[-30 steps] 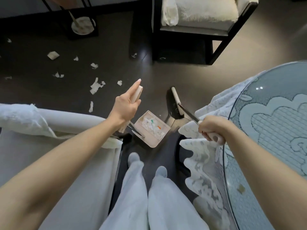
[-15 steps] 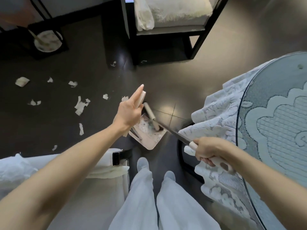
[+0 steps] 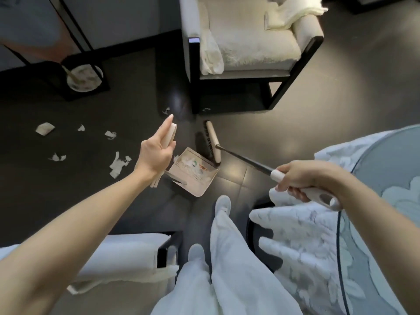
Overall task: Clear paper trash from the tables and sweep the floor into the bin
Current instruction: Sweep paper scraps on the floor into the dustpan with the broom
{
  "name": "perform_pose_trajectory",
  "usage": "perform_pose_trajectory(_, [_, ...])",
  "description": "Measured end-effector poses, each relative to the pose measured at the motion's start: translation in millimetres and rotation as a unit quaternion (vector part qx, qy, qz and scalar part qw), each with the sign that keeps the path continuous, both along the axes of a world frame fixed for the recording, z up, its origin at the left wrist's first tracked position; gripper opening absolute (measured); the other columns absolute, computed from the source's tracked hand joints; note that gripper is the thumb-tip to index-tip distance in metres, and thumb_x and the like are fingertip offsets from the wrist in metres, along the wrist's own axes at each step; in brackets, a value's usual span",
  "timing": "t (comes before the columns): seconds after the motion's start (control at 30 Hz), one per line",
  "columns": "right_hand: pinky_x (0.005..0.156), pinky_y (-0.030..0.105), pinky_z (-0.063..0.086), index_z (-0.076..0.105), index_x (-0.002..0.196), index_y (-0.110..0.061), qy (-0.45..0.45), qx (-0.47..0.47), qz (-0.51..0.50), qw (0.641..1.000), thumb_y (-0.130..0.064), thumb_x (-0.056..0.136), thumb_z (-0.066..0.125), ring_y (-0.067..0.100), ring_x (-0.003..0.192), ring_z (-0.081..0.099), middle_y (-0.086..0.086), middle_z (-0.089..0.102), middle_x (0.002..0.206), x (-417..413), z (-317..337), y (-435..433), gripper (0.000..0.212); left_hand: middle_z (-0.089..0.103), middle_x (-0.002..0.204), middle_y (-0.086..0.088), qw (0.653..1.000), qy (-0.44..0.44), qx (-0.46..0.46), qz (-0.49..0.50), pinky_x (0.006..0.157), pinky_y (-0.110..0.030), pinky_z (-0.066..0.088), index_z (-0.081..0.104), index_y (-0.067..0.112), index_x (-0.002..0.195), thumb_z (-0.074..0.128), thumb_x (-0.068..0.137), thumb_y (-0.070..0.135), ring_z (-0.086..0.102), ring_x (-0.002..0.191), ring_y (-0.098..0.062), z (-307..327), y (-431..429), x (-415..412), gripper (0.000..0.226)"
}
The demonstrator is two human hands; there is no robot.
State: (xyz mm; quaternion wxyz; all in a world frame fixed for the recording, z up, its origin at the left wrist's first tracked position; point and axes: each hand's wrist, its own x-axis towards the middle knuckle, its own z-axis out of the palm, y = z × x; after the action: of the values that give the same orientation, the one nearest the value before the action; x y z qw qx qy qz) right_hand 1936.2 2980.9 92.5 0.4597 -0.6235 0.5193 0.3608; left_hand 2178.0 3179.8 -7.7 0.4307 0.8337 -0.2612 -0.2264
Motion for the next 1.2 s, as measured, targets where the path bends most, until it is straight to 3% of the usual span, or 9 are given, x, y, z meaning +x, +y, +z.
perform_pose_trajectory(0.13, [0.034, 0.015, 0.033, 0.053, 0.102, 0.001, 0.004, -0.02, 0.016, 1.0, 0.001, 0.093, 0.053, 0.011, 0.03, 0.037, 0.008, 0.044, 0.054, 56, -10, -69, 0.009, 0.051, 0.128, 0.018, 1.0, -0.01, -0.017, 0.016, 0.104, -0.021, 0.039, 0.037, 0.05, 0.14, 0.059, 0.09, 0.011, 0.052, 0.111, 0.005, 6, -36, 41, 0.067])
perform_pose_trajectory(0.27, [0.046, 0.024, 0.037, 0.055, 0.085, 0.002, 0.031, -0.059, 0.102, 0.993, -0.005, 0.095, 0.052, 0.015, 0.049, 0.042, 0.011, 0.047, 0.063, 132, -25, -131, 0.012, 0.05, 0.123, 0.019, 0.999, -0.018, -0.011, 0.044, 0.084, 0.007, 0.031, 0.038, 0.045, 0.141, 0.059, 0.09, 0.01, 0.042, 0.101, 0.022, 10, -74, 80, 0.065])
perform_pose_trajectory(0.43, [0.041, 0.017, 0.042, 0.053, 0.069, -0.004, 0.001, -0.105, 0.169, 0.98, -0.002, 0.092, 0.056, 0.018, 0.057, 0.044, 0.008, 0.049, 0.065, 217, -53, -187, 0.023, 0.053, 0.118, 0.021, 0.996, -0.033, -0.009, 0.082, 0.081, 0.008, 0.03, 0.039, 0.048, 0.139, 0.06, 0.089, 0.01, 0.044, 0.091, 0.031, 12, -100, 120, 0.067])
perform_pose_trajectory(0.53, [0.059, 0.024, 0.045, 0.061, 0.083, 0.002, 0.023, -0.111, 0.158, 0.981, 0.005, 0.089, 0.055, 0.019, 0.062, 0.046, 0.007, 0.05, 0.067, 256, -66, -199, 0.009, 0.048, 0.12, 0.026, 0.994, -0.035, -0.01, 0.1, 0.079, 0.009, 0.029, 0.038, 0.047, 0.14, 0.06, 0.089, 0.009, 0.041, 0.091, 0.036, 11, -106, 145, 0.067])
perform_pose_trajectory(0.77, [0.038, 0.021, 0.043, 0.047, 0.067, -0.004, -0.034, -0.079, 0.092, 0.992, 0.014, 0.084, 0.053, 0.019, 0.056, 0.045, 0.012, 0.048, 0.066, 310, -87, -206, 0.025, 0.044, 0.123, 0.022, 0.993, -0.044, 0.007, 0.105, 0.071, 0.011, 0.029, 0.036, 0.047, 0.141, 0.06, 0.09, 0.013, 0.038, 0.087, 0.038, 11, -115, 217, 0.066])
perform_pose_trajectory(0.87, [0.059, 0.026, 0.044, 0.051, 0.066, -0.007, 0.085, -0.038, 0.194, 0.977, 0.001, 0.092, 0.051, 0.016, 0.058, 0.046, 0.006, 0.054, 0.057, 328, -69, -184, 0.026, 0.045, 0.123, 0.023, 0.997, -0.037, 0.014, 0.068, 0.078, 0.004, 0.037, 0.035, 0.052, 0.139, 0.059, 0.091, 0.015, 0.047, 0.099, 0.02, 15, -118, 255, 0.065])
perform_pose_trajectory(1.0, [0.05, 0.02, 0.037, 0.056, 0.074, -0.007, 0.156, -0.052, 0.266, 0.95, -0.019, 0.097, 0.046, 0.015, 0.052, 0.046, 0.004, 0.053, 0.066, 333, -54, -149, 0.027, 0.052, 0.123, 0.021, 1.0, -0.016, 0.006, -0.005, 0.077, -0.002, 0.043, 0.038, 0.054, 0.137, 0.061, 0.09, 0.014, 0.058, 0.092, 0.013, 19, -115, 317, 0.066])
perform_pose_trajectory(1.1, [0.048, 0.022, 0.033, 0.051, 0.099, -0.01, 0.17, 0.033, 0.097, 0.98, -0.016, 0.096, 0.052, 0.014, 0.049, 0.038, 0.005, 0.046, 0.062, 324, -51, -101, 0.007, 0.053, 0.121, 0.019, 0.997, -0.017, -0.002, -0.074, 0.066, 0.002, 0.04, 0.039, 0.049, 0.138, 0.061, 0.089, 0.011, 0.056, 0.082, 0.02, 21, -110, 362, 0.066])
perform_pose_trajectory(1.2, [0.05, 0.025, 0.034, 0.052, 0.118, -0.004, 0.132, 0.04, 0.03, 0.99, -0.013, 0.093, 0.058, 0.016, 0.048, 0.038, 0.005, 0.044, 0.054, 315, -50, -51, 0.027, 0.051, 0.124, 0.02, 0.993, -0.017, -0.012, -0.116, 0.068, 0.0, 0.043, 0.038, 0.05, 0.139, 0.062, 0.09, 0.012, 0.061, 0.087, 0.01, 22, -102, 392, 0.066])
